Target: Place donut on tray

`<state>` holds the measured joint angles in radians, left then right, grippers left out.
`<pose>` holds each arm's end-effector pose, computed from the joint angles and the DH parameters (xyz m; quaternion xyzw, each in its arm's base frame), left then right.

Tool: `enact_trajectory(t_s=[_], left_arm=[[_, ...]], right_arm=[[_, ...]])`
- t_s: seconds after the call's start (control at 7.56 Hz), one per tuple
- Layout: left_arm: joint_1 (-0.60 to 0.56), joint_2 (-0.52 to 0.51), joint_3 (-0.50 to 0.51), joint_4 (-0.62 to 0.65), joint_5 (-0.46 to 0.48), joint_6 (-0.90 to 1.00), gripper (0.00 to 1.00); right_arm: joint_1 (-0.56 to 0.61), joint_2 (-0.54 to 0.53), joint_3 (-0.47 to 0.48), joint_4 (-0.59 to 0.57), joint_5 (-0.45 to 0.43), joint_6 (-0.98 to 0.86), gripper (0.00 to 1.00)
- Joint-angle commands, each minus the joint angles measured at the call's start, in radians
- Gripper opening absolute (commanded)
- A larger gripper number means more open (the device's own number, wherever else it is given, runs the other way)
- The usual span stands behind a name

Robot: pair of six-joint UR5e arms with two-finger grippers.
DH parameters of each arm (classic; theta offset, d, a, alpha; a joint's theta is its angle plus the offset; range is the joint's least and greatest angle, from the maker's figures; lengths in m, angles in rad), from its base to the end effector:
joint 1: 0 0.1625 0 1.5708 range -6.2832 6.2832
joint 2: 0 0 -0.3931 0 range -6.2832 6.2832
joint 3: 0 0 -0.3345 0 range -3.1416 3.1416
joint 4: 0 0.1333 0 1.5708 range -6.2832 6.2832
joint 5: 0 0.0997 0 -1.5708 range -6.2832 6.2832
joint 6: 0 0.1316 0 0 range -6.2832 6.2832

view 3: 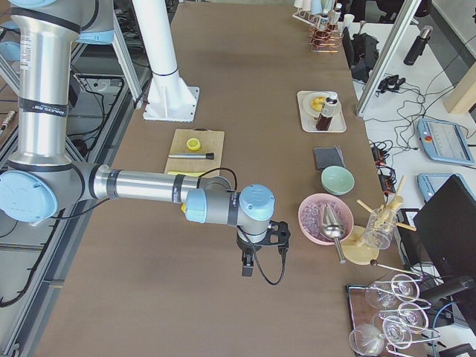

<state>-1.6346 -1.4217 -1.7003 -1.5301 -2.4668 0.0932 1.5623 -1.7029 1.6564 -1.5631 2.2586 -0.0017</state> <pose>-0.0541 -0.3679 0.6459 0.0069 0.4338 0.0002 0.9010 0.0465 -0.3784 0.6732 -0.0194 -0.3370 0.0017 0.9413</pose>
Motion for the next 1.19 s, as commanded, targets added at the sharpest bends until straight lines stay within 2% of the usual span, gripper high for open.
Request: enact_trajectory(t_s=[0.0,0.26,0.53,1.06], left_arm=[[-0.065,0.004,0.011,0.004,-0.015,0.004,0.99],[-0.093,0.018,0.013,0.002,0.0,0.002,0.99],[-0.091,-0.008,0.008,0.007,0.069,0.003,0.99],[-0.09,0.003,0.016,0.004,0.066,-0.003,0.99]], right_arm=[[-0.001,0.0,0.002,0.0,0.001,0.0,1.0],[-0.001,0.0,0.003,0.0,0.001,0.0,1.0],[-0.001,0.0,0.003,0.0,0.001,0.0,1.0],[-0.001,0.002,0.006,0.002,0.001,0.0,1.0]])
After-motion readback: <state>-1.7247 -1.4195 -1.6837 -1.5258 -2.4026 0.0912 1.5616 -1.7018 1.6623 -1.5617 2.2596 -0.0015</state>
